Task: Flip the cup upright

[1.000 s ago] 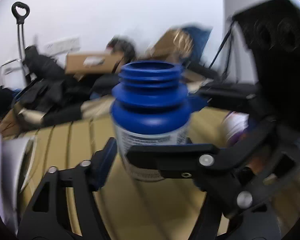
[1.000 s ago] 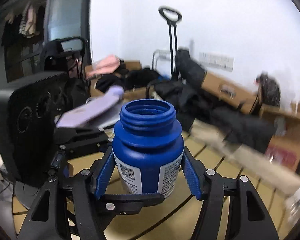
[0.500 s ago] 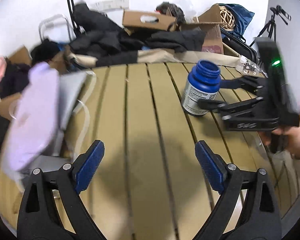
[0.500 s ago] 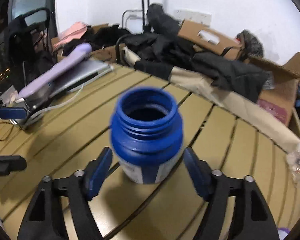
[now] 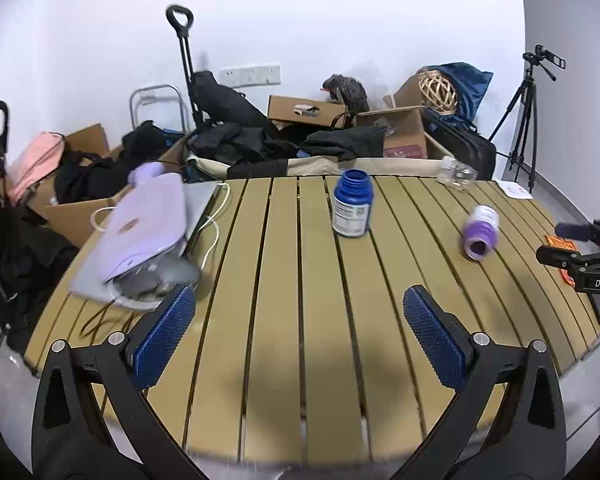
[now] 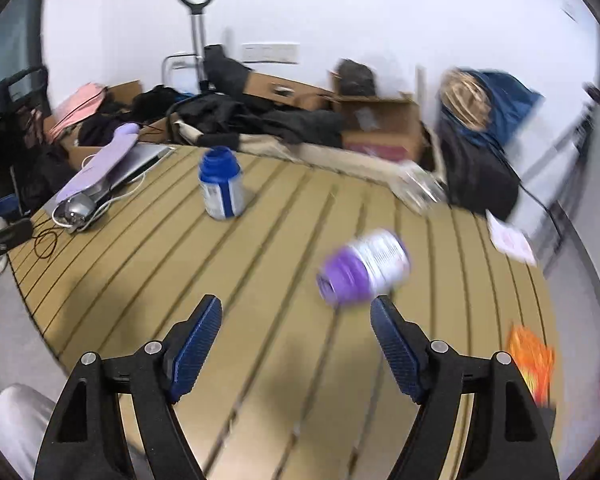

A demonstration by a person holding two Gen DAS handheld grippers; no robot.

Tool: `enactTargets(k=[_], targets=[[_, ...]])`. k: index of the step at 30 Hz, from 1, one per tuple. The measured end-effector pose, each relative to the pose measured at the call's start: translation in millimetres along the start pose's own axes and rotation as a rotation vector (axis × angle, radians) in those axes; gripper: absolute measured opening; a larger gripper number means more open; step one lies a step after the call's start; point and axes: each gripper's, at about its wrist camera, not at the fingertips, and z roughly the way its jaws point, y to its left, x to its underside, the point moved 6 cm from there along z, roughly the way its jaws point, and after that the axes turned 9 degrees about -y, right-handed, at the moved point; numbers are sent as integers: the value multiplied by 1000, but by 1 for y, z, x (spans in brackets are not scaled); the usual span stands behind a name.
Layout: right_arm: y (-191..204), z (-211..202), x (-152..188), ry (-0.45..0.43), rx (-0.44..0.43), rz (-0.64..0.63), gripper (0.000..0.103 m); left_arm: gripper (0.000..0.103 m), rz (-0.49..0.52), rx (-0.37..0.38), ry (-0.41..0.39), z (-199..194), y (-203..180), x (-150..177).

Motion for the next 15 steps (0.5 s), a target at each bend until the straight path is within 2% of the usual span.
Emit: enactTargets(k=[3, 7, 10, 12, 15], targets=[[3, -45, 13, -32, 13, 14, 81, 103, -20, 6, -3, -42, -5, 6], [17, -116, 22, -82, 5, 36, 82, 103, -35, -27, -26, -112, -8, 5], [34, -169, 36, -128, -9, 12, 82, 103, -14, 0, -94, -175, -15, 6], [46, -205, 51, -140, -33, 6, 82, 103, -7, -32, -138, -220, -14, 10], [65, -253, 74, -162, -83, 7, 82, 103, -5, -56, -162, -269, -15, 27]])
